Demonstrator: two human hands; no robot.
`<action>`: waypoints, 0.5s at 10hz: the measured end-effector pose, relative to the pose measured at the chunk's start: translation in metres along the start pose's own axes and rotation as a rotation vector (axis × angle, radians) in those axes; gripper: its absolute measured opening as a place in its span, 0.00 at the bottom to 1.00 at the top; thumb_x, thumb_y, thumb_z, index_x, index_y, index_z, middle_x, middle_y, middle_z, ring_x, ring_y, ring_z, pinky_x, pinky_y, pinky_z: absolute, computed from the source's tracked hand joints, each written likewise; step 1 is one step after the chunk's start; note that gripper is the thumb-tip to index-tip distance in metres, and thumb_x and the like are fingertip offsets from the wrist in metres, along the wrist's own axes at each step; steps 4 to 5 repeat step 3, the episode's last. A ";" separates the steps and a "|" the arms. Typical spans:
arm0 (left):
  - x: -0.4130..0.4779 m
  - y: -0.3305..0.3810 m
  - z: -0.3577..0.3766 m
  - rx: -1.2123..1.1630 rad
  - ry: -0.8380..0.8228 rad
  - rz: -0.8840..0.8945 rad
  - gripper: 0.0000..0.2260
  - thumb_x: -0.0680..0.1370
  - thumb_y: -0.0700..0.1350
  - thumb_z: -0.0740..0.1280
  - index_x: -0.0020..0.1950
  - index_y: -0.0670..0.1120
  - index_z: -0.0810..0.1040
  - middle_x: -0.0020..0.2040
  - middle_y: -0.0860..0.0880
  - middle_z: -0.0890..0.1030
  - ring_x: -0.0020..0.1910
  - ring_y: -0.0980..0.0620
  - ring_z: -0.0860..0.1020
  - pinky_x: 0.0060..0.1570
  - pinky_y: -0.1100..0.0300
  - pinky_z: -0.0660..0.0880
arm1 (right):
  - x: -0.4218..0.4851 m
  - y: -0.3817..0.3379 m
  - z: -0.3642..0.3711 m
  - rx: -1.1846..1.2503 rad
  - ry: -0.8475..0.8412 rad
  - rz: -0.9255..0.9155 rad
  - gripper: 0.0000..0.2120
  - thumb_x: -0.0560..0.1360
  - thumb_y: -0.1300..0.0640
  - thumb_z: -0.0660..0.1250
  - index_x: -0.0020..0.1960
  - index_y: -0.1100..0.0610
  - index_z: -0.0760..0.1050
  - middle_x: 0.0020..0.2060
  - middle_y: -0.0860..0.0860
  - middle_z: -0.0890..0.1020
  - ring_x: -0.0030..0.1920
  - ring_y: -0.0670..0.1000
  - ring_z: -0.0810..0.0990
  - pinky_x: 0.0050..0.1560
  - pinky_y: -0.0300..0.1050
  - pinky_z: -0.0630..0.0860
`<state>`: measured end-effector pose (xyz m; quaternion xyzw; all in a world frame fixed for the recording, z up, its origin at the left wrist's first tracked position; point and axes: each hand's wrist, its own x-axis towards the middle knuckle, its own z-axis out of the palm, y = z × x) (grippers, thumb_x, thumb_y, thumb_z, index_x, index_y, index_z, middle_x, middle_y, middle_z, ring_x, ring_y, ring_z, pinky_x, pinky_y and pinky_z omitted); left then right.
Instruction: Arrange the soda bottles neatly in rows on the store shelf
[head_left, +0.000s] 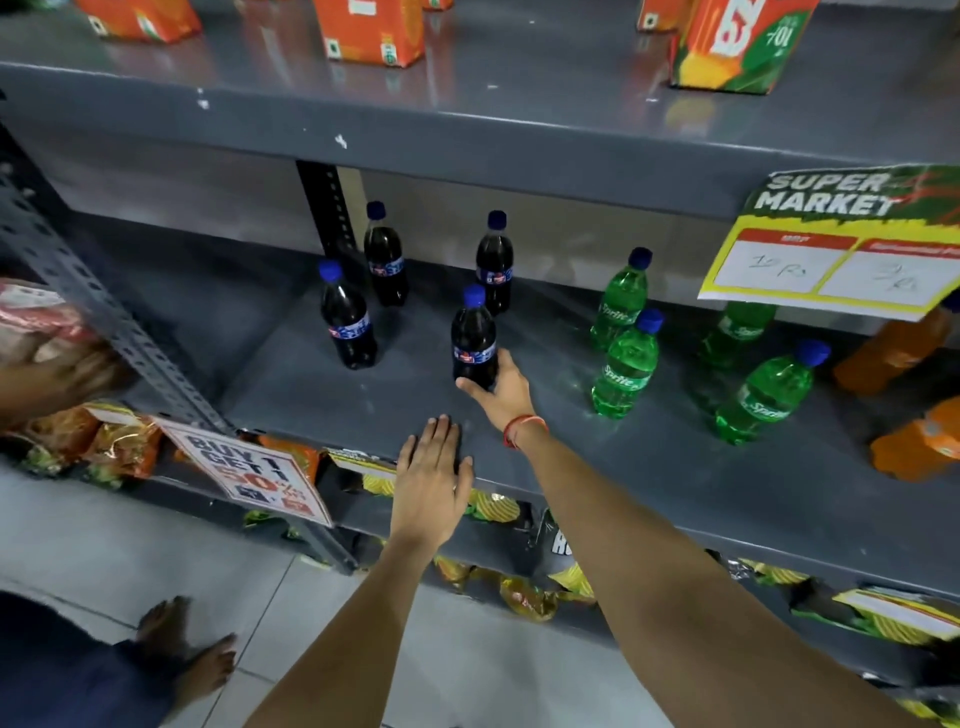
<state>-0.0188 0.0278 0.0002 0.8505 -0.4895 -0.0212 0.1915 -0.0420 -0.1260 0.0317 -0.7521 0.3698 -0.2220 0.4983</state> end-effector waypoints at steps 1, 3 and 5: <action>0.001 -0.001 -0.004 -0.022 -0.023 0.002 0.22 0.79 0.50 0.51 0.67 0.39 0.69 0.67 0.39 0.72 0.69 0.43 0.68 0.68 0.45 0.62 | -0.006 -0.006 -0.007 -0.027 -0.046 0.017 0.30 0.69 0.57 0.73 0.66 0.62 0.63 0.62 0.61 0.76 0.63 0.59 0.73 0.63 0.53 0.71; 0.008 -0.007 -0.031 -0.197 -0.067 0.002 0.13 0.78 0.43 0.61 0.61 0.41 0.75 0.59 0.39 0.79 0.58 0.40 0.76 0.57 0.48 0.72 | -0.031 0.001 -0.027 -0.070 0.073 -0.085 0.19 0.73 0.62 0.69 0.62 0.64 0.71 0.59 0.62 0.76 0.61 0.59 0.74 0.64 0.57 0.71; 0.008 -0.007 -0.031 -0.197 -0.067 0.002 0.13 0.78 0.43 0.61 0.61 0.41 0.75 0.59 0.39 0.79 0.58 0.40 0.76 0.57 0.48 0.72 | -0.031 0.001 -0.027 -0.070 0.073 -0.085 0.19 0.73 0.62 0.69 0.62 0.64 0.71 0.59 0.62 0.76 0.61 0.59 0.74 0.64 0.57 0.71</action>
